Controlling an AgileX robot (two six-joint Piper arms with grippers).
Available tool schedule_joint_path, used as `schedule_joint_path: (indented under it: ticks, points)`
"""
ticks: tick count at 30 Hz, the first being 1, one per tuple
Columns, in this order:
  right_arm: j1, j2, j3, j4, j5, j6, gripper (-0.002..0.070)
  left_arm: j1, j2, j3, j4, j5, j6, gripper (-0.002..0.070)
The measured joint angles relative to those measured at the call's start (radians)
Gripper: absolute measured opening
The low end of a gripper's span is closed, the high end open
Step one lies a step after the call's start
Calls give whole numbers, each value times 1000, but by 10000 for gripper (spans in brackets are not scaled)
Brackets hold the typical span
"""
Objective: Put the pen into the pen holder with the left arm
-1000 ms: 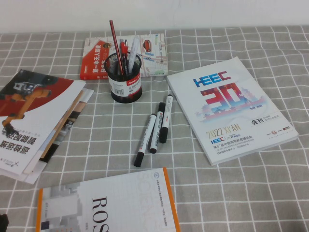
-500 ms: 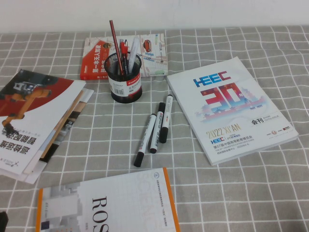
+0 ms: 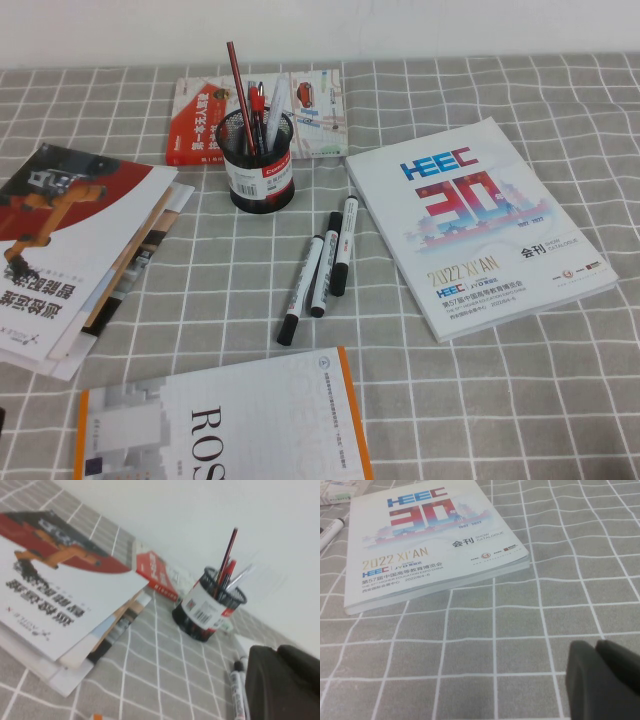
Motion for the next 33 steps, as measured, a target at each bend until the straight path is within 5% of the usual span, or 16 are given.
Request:
schedule_joint_path:
  ticks: [11, 23, 33]
  points:
    - [0, 0, 0, 0, 0, 0, -15, 0, 45, -60, -13, 57, 2, -3]
    - [0, 0, 0, 0, 0, 0, -15, 0, 602, -475, -13, 461, 200, -3]
    - [0, 0, 0, 0, 0, 0, -15, -35, 1024, -691, -39, 558, 386, -3]
